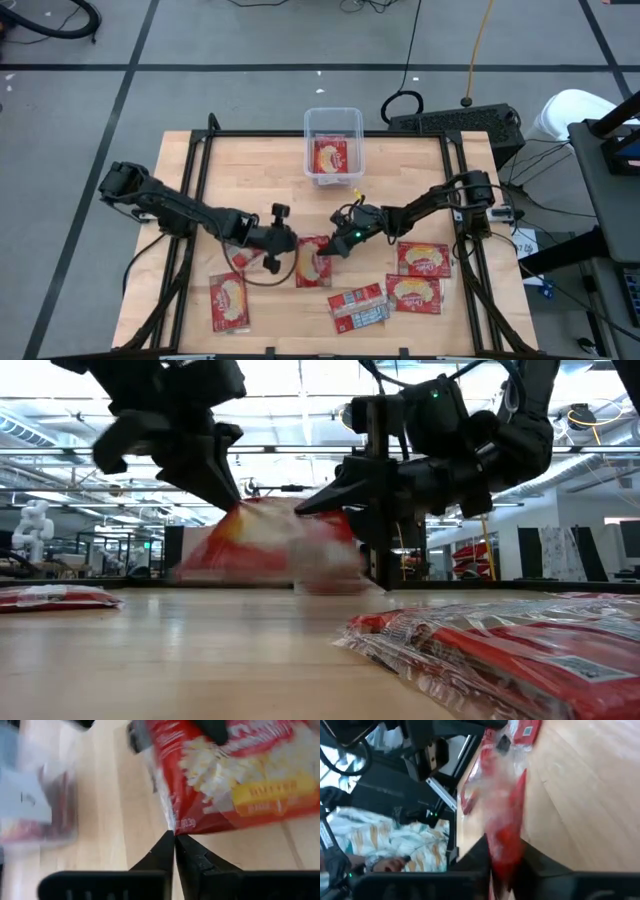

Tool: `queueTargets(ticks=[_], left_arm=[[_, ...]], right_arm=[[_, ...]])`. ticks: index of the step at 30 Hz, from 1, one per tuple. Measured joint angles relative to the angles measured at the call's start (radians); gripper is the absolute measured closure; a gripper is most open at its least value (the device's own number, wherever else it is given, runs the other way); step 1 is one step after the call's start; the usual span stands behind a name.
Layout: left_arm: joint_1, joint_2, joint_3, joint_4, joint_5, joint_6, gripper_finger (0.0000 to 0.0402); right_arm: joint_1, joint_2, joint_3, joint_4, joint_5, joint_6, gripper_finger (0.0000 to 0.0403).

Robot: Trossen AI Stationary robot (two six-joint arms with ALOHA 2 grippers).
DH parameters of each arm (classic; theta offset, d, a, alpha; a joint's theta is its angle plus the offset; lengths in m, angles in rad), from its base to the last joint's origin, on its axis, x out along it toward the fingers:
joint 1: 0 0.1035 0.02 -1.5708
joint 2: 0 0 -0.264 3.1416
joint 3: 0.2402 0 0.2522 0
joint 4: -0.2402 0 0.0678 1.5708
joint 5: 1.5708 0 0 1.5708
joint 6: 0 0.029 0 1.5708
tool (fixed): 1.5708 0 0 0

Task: Sort popcorn bags into baskets
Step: Put the red popcorn bag into the transparent container

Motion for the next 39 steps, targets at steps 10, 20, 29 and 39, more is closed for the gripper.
queueTargets(ticks=[10, 20, 29, 39], left_arm=[[0.049, -0.138, 0.001, -0.045, 0.073, -0.461, 0.0256], [0.153, -0.377, 0.001, -0.062, 0.111, -0.702, 0.0223], [0.403, -0.383, 0.0, 0.123, 0.428, -0.814, 0.0219], [0.507, -0.27, 0.0, 0.434, 0.476, -0.834, 0.0116]], right_arm=[[-0.02, -0.153, 0.0, -0.131, 0.004, -0.055, 0.0373], [-0.146, -0.506, 0.0, -0.568, -0.02, -0.362, 0.0392], [-0.303, -0.684, -0.001, -0.646, -0.025, -0.474, 0.0384], [-0.408, -0.7, -0.001, -0.657, -0.221, -0.508, 0.0383]])
